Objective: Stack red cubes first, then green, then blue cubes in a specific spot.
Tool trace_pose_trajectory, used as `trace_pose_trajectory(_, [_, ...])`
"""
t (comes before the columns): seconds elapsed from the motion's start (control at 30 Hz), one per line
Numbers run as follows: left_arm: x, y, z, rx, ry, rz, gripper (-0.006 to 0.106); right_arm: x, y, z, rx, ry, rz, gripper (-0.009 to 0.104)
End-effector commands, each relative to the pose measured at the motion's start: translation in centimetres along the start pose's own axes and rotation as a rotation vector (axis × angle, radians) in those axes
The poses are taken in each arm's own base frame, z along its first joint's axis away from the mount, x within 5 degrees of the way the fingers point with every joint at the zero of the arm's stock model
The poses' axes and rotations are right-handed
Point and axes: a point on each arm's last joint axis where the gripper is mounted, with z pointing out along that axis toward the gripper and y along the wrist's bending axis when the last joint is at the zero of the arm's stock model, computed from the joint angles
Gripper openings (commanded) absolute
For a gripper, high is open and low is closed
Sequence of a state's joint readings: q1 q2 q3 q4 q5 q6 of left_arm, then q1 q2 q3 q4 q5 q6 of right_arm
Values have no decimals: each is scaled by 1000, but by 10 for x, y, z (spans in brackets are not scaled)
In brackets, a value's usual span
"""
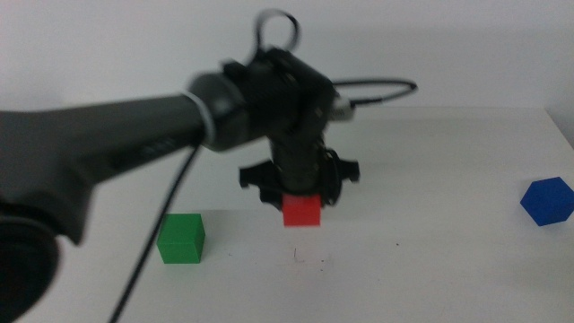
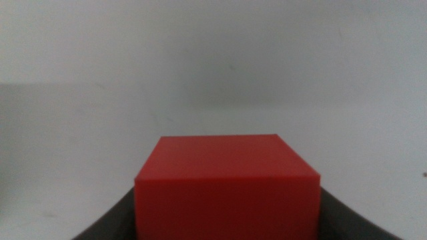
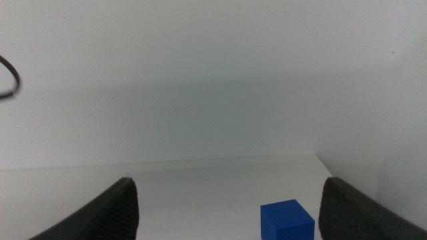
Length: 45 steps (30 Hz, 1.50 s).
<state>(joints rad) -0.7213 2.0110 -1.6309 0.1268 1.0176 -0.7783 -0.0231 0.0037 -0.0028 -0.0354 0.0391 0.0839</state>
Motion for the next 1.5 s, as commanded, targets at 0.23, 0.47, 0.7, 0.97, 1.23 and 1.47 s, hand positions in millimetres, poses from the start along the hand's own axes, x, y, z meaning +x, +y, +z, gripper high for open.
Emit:
trace_pose_trajectory(0.23, [7, -13, 39, 8, 28, -13, -2, 0, 0, 0, 7, -12, -5, 93])
trace_pose_trajectory(0.47, [10, -14, 56, -1, 57, -19, -2, 0, 0, 0, 7, -12, -5, 93])
trace_pose_trajectory(0.7, [12, -15, 61, -4, 78, 2, 34, 0, 0, 0, 7, -12, -5, 93])
trace_pose_trajectory(0.97, [1, -1, 2, 17, 16, 128, 94, 0, 0, 0, 7, -12, -5, 93])
trace_pose_trajectory(1.23, [-9, 77, -66, -221, -38, 160, 94, 0, 0, 0, 7, -12, -5, 93])
trace_pose_trajectory(1.47, [14, 142, -45, -88, 51, 43, 94, 0, 0, 0, 7, -12, -5, 93])
